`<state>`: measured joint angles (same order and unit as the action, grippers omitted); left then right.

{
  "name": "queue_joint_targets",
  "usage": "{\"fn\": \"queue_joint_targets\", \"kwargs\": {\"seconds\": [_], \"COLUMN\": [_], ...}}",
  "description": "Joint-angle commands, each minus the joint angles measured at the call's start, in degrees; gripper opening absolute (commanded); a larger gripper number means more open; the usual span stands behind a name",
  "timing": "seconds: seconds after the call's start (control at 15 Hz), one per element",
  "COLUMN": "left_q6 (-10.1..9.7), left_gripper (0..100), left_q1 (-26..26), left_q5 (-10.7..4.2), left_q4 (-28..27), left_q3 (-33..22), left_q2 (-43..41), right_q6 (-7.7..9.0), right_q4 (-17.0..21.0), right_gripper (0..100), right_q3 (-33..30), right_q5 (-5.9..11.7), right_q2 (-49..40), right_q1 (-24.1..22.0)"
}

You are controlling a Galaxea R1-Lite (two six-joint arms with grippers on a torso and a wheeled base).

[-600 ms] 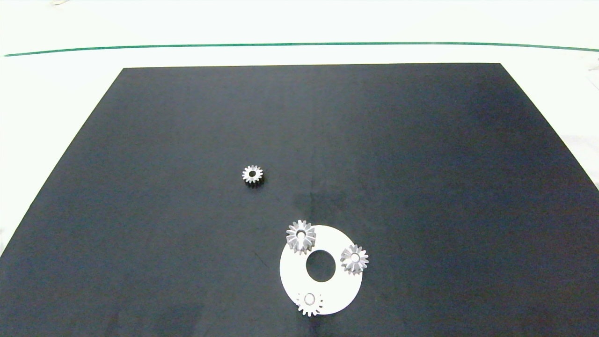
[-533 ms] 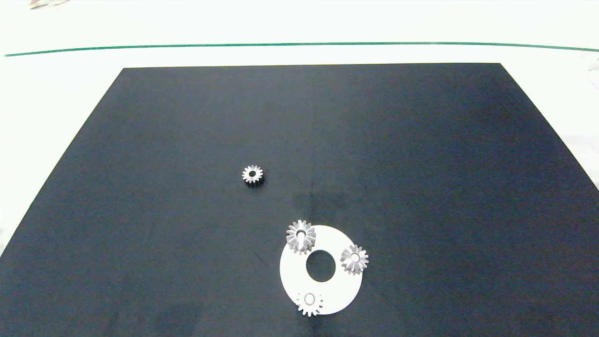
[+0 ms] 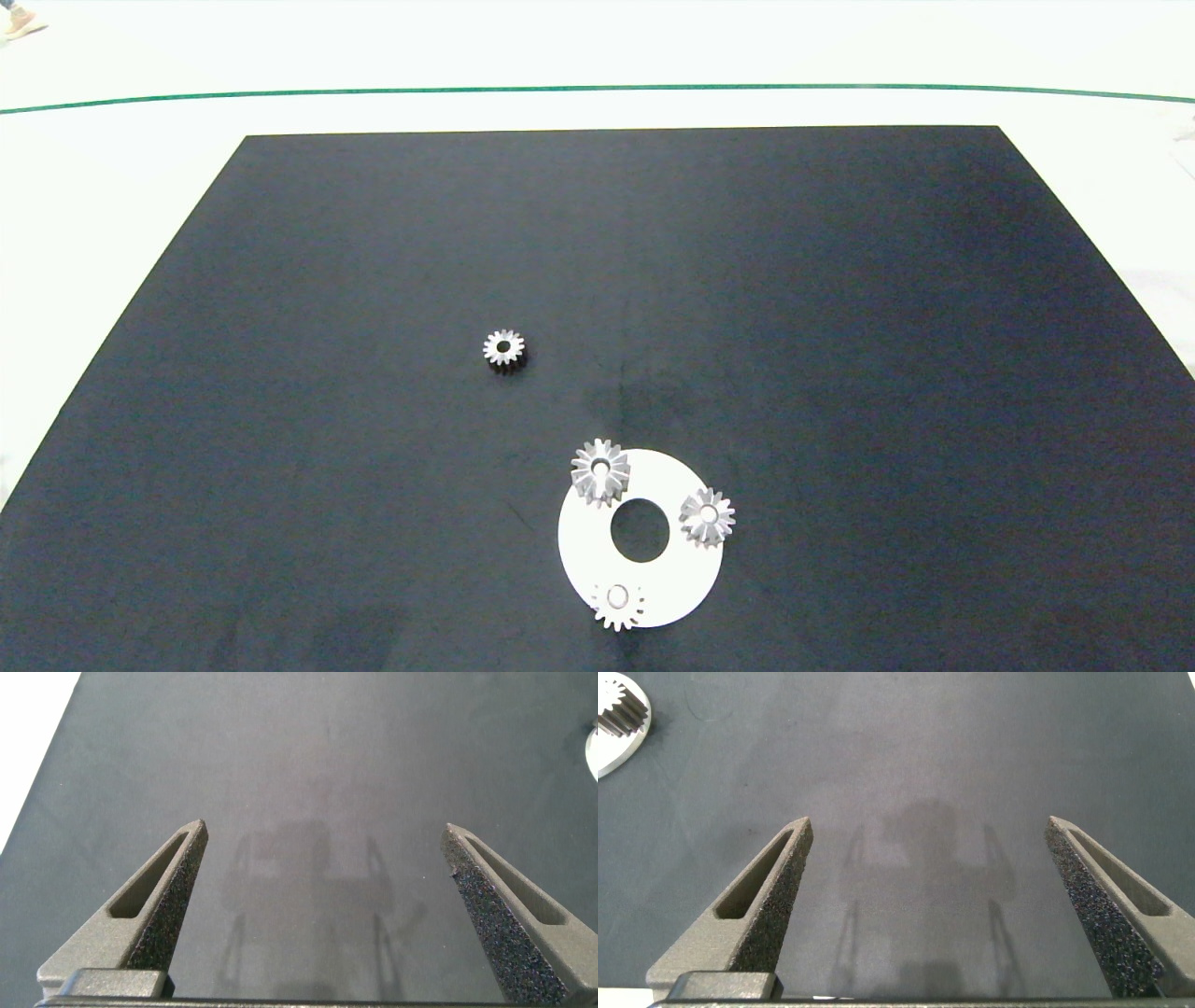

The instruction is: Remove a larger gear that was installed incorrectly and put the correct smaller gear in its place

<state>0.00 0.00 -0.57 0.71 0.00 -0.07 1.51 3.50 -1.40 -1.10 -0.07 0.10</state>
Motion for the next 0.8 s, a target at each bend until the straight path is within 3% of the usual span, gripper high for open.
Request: {"fn": "queue_joint_targets", "kwargs": {"seconds": [0.07,0.33,0.53,0.67,0.8], "left_q6": [0.00,0.62,1.49,5.10,10.99], "left_gripper": [100,100,100,100,100], "left_q1": [0.00,-0.09,-0.35,-1.14,-2.29], "left_q5": [-0.04,-0.39,0.13,1.36,2.68], "left_q4": [0.08,0.00,-5.37,-12.22,-12.57], "left_q3": [0.00,-0.09,-8.26,-16.79,-20.57], "left_q2": [0.07,0.07,5.61,13.70,22.49], "right_q6": [0.07,0.07,0.25,0.60,0.77], "right_q4": [0.10,0.19,1.07,4.41,5.47], "right_gripper": [100,100,100,100,100], "right_q3": [0.00,-0.09,-1.59,-5.54,-9.14], "right_q5": [0.22,0.48,0.39,0.04,-1.63], "right_q2": [0.07,0.07,0.69,4.20,8.51], "right_q1": [-0.01,-0.01,0.08,0.69,1.40]}}
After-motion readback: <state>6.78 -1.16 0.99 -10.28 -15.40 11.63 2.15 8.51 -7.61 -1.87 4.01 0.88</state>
